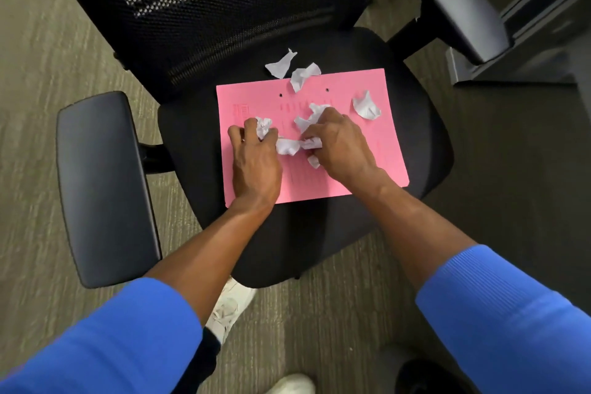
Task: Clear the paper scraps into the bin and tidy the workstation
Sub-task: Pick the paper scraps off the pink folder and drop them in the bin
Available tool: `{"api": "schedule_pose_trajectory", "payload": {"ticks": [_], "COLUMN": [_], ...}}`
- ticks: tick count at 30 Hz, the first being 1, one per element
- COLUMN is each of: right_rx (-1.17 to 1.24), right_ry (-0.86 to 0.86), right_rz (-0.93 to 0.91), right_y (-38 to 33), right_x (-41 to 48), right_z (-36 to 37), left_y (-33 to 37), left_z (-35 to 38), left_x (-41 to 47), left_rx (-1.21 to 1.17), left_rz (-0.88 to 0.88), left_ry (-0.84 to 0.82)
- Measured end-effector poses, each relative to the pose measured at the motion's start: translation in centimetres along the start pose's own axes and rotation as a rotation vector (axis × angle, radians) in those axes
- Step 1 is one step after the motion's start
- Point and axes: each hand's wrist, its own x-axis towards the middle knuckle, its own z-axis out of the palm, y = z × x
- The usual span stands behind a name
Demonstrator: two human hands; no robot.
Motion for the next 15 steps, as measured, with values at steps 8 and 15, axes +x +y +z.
{"api": "schedule_pose_trajectory", "payload": {"ticks": [8, 15], "right_rx": [0.343, 0.47], "right_ry": [0.301, 0.501], "right_rz": [0.213, 0.269], "right_y": [0.4, 1.0], "right_x": [-3.5, -8.3], "right_z": [1.4, 0.8], "left_y": [-0.1, 1.0], "left_z": [-0.6, -2.7], "left_x": [-1.0, -3.9], "left_rx": [-0.073, -0.188], "left_rz": [-0.049, 0.009], "left_ry": [0.061, 0.15]}}
